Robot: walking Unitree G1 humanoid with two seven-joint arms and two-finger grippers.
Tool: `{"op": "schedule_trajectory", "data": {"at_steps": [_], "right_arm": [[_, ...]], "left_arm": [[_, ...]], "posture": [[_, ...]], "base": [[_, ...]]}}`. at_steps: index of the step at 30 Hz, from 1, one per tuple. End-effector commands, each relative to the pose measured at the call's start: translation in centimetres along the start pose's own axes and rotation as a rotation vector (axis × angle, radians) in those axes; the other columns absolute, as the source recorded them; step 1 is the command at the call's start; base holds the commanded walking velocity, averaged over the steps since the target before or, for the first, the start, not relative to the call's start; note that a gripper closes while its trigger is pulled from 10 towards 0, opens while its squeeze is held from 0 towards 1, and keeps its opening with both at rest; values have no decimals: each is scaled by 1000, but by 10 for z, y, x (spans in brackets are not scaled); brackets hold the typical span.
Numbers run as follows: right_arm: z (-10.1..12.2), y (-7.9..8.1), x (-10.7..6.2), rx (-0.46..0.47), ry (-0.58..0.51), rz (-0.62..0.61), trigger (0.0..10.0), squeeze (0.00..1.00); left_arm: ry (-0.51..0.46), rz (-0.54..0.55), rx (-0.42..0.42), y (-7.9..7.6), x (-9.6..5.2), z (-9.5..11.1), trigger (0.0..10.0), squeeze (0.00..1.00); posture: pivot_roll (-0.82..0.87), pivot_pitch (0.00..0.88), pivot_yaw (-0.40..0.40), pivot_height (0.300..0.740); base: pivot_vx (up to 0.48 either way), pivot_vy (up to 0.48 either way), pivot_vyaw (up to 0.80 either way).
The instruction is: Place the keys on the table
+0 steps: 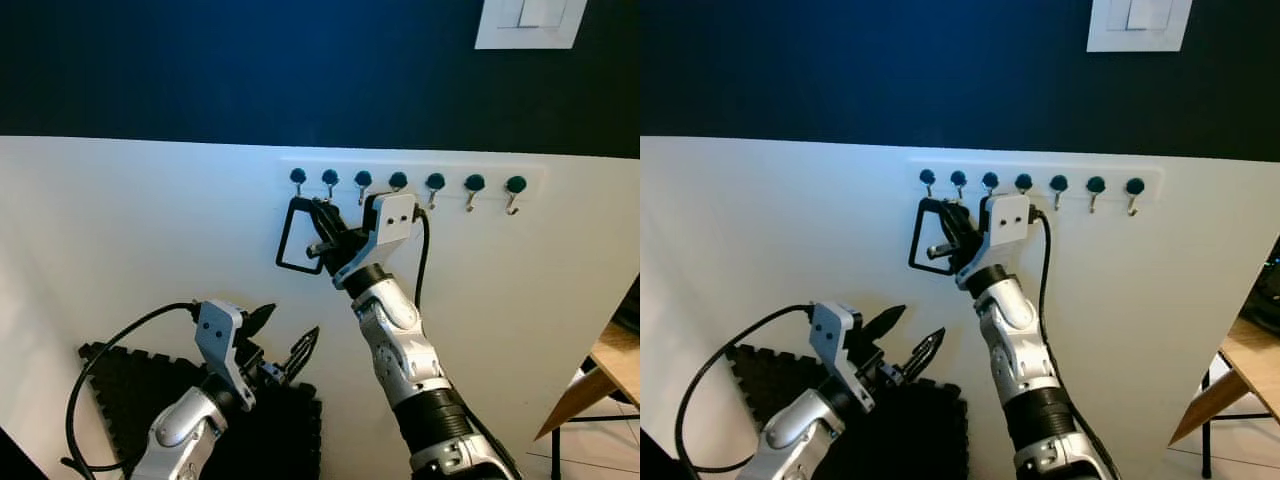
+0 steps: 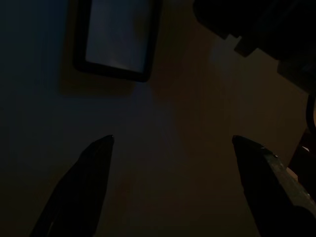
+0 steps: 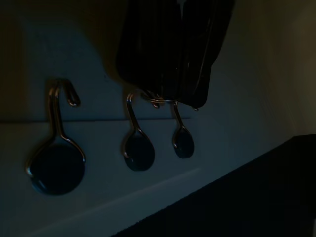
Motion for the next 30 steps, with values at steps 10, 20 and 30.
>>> {"op": "schedule_trajectory", "data": {"at_steps": [10,20,30], "right_arm": [[26,37,13,-5,-131,160,10000,0],[36,45,7,-12,-204,211,10000,0],[12,57,-31,-47,-137,272,10000,0]], "left_arm": [[20,12,21,2,-4,-1,10000,0],[20,14,22,2,-5,-1,10000,0],[102,102,39,18,-19,-23,10000,0]], "posture": [[58,66,27,740],[58,65,26,740],[61,56,21,740]], "base": [[0,0,0],[0,0,0],[0,0,0]]}}
Point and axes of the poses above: a point about 5 cm out from each wrist's last joint towards the gripper, its own x axis pointing out of the wrist towards the gripper, its own z axis along the axis of the wrist's last joint, y = z × x, the point moved 3 cm from there along x, pointing out of the wrist towards the gripper, and after that the axes turned 3 degrees about -x, right-handed, at the moved point
